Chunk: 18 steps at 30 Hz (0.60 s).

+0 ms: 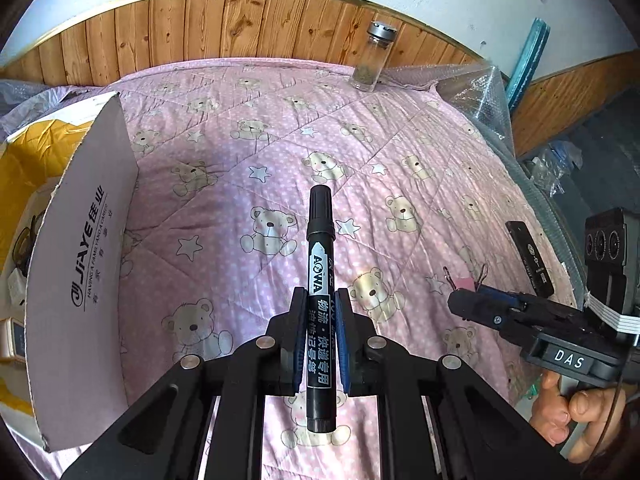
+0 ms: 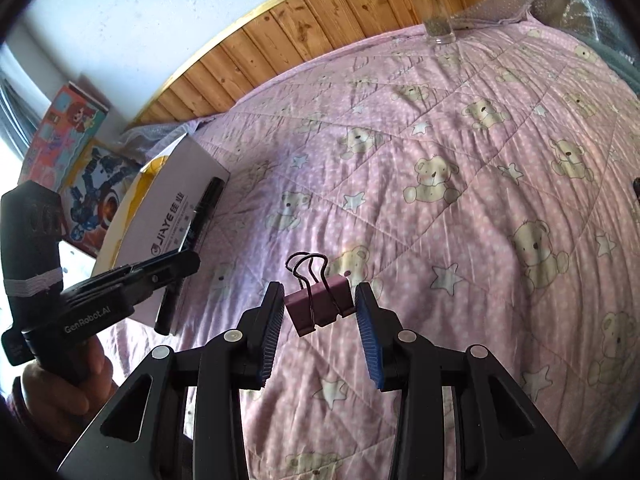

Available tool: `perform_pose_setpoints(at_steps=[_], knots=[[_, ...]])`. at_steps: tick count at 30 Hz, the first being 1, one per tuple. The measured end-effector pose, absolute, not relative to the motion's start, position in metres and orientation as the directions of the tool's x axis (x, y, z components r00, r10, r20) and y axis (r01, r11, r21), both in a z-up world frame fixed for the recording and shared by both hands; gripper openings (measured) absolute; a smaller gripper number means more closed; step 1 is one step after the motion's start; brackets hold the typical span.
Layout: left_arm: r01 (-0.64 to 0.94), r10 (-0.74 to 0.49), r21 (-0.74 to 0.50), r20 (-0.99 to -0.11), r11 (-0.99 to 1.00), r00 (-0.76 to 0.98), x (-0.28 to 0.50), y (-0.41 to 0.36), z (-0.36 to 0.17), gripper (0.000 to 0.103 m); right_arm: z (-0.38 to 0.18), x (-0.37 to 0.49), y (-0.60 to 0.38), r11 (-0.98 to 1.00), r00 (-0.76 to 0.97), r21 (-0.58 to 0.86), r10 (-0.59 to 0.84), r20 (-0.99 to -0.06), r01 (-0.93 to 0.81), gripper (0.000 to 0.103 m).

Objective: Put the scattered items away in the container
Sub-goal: 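Lift and carry the marker and binder clip over the yellow-lined box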

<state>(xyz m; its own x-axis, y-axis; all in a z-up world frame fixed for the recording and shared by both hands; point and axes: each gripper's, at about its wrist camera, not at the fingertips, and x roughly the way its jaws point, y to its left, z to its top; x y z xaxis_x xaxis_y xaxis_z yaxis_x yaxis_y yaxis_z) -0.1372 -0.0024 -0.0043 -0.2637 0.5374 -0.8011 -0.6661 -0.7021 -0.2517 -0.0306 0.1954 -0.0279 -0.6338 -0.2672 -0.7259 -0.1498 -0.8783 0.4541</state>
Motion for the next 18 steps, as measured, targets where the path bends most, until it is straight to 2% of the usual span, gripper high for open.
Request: perform_pose_setpoints(at_steps=[18], knots=[[-0.669,0.628,-0.305,-0.713,-0.677,-0.31,-0.093,-0.063,0.032,0.014,0.013,0.007,0.129,-0.926,-0.65,0.368,-0.228,-0.724,-0.085,0.038]])
